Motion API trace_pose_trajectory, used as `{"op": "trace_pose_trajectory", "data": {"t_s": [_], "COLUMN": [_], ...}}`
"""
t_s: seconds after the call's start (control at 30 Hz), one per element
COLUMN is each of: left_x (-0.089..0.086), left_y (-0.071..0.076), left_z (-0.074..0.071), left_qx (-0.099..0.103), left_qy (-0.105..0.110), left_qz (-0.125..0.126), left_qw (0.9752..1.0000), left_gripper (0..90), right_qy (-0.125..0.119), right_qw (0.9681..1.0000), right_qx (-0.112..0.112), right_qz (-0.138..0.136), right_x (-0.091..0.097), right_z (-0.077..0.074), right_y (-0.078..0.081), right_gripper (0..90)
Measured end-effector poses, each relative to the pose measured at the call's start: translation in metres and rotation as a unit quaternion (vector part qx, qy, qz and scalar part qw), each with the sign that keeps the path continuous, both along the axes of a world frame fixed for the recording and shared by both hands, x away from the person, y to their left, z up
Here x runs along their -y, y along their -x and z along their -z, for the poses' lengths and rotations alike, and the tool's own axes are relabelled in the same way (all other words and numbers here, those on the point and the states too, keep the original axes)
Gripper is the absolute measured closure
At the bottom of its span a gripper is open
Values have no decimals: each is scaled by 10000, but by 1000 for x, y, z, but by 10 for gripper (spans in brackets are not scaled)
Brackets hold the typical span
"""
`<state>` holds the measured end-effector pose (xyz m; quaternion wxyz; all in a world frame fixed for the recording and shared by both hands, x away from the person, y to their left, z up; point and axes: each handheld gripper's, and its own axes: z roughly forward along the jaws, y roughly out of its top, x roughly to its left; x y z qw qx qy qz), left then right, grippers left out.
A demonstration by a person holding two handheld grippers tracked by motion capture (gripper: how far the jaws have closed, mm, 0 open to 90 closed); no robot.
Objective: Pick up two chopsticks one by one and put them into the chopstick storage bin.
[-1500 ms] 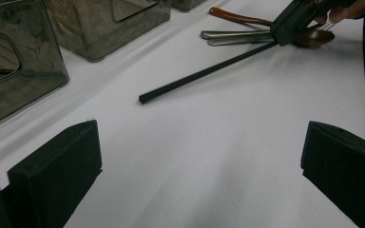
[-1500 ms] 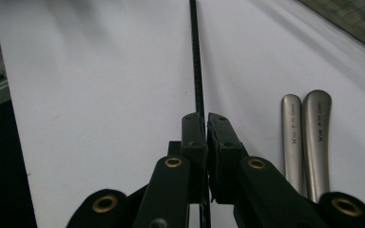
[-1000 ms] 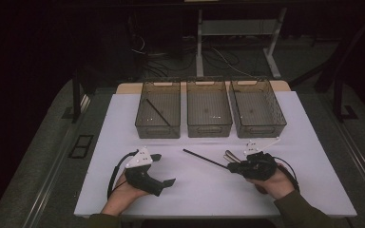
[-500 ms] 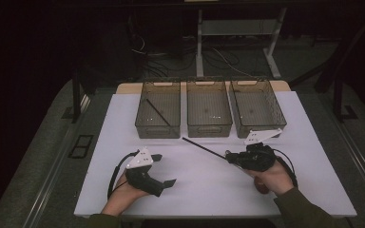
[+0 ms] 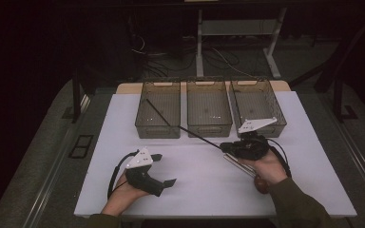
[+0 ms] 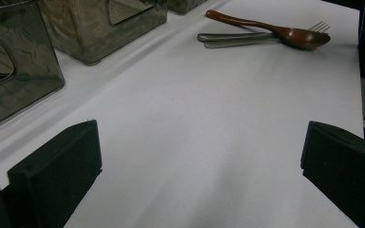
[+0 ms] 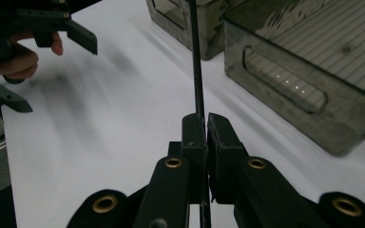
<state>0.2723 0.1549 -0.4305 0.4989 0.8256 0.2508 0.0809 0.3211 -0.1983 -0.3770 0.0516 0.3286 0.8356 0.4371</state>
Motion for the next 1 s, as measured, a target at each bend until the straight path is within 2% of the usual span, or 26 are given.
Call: {"op": "trace_pose_trajectory", "data": {"t_s": [0.13,0.27,0.43,0.63,0.8,1.0], "left_x": [0,0,1,1,1,1], "left_y": [0,0,0,0,1,0], "left_z": [0,0,0,0,-1,0], "left_qx": [-28,-21,-3,-14,-35,-40], "left_qy": [-4,11,13,24,5,46], "left_qz": [1,2,12,1,4,3], "left_qw": [10000,10000,10000,10000,10000,10000], "left_gripper": [0,0,0,0,0,0], "right_qy": [-80,-67,33,113,122,107], "right_qw": [9999,9998,9998,9995,9992,9990], "right_qx": [-27,59,160,195,249,214], "right_qz": [77,149,115,206,275,364], "right_x": [-6,-13,-26,-41,-53,-68], "right_z": [-6,-12,-19,-26,-32,-37], "right_y": [-8,-16,-25,-40,-55,-69], "right_gripper": [863,864,865,864,864,864]}}
